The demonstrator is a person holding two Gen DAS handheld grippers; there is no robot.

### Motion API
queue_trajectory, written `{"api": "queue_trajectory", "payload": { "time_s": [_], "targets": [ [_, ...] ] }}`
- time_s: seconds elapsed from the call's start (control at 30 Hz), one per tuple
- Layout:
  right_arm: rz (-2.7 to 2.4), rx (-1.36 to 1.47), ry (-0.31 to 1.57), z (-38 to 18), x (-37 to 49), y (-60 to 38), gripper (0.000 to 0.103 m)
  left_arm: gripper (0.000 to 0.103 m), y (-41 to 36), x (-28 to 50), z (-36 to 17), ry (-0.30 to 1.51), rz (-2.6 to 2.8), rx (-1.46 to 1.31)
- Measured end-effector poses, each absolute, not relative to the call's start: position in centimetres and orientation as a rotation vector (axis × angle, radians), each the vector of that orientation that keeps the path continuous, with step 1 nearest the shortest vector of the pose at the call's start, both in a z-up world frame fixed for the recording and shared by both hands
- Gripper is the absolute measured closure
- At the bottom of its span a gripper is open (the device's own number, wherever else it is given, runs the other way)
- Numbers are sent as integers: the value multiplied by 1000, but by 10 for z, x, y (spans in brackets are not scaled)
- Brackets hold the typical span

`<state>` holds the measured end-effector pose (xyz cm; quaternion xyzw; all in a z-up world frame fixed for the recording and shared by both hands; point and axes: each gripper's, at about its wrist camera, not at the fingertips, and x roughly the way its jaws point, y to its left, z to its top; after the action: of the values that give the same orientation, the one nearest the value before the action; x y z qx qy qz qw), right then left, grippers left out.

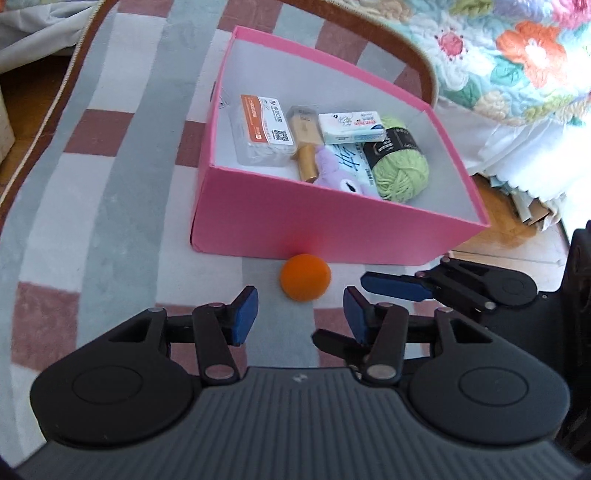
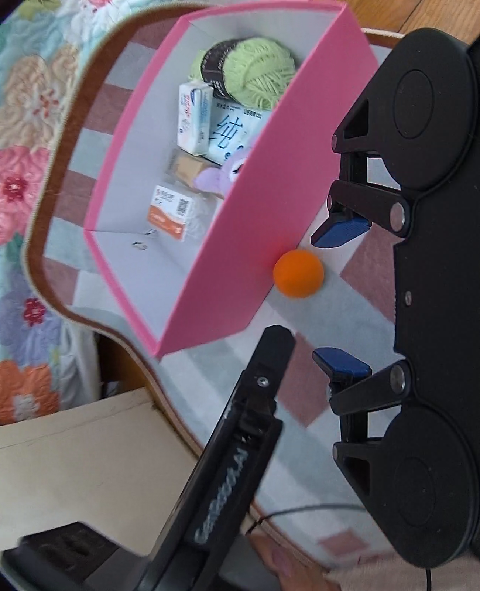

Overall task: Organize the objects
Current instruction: 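Move the left gripper to the small orange ball on the rug, then close the left gripper on the orange ball, then carry the orange ball over the pink box and lower it in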

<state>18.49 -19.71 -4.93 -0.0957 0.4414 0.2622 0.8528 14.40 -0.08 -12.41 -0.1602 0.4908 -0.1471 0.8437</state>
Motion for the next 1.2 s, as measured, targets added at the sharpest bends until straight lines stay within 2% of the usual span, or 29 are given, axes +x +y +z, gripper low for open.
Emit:
{"api": "queue_trajectory", "payload": {
  "time_s": [0.17, 0.27, 0.37, 0.43, 0.47, 0.5, 0.53, 0.7, 0.87, 1.2],
  "targets": [
    [516, -188, 912, -79, 195, -196, 38, 56, -17, 155, -148, 1038, -362, -300],
    [526, -197, 966, -93, 202, -191, 44, 66, -29, 157, -153, 1027, -363, -217],
    [521, -207, 937, -92, 202, -188, 44, 74, -32, 160, -152, 999, -390, -226],
    [516, -186, 921, -91, 203, -189, 49, 75, -33, 161, -151, 995, -391, -228],
    [508, -187, 913, -91, 203, -189, 53, 75, -32, 162, -151, 1005, -390, -229],
    [496, -196, 909, -90, 204, -189, 62, 75, -31, 161, -151, 1018, -395, -244],
    [488, -208, 911, -90, 203, -189, 63, 75, -30, 161, -150, 1029, -400, -261],
    [470, -276, 929, -75, 188, -180, 63, 75, -26, 150, -136, 1028, -411, -298],
    [479, -231, 919, -50, 176, -183, 63, 76, -15, 135, -109, 1014, -423, -333],
    [492, -249, 807, 22, 140, -180, 63, 76, -7, 105, -24, 962, -447, -320]
  ]
}}
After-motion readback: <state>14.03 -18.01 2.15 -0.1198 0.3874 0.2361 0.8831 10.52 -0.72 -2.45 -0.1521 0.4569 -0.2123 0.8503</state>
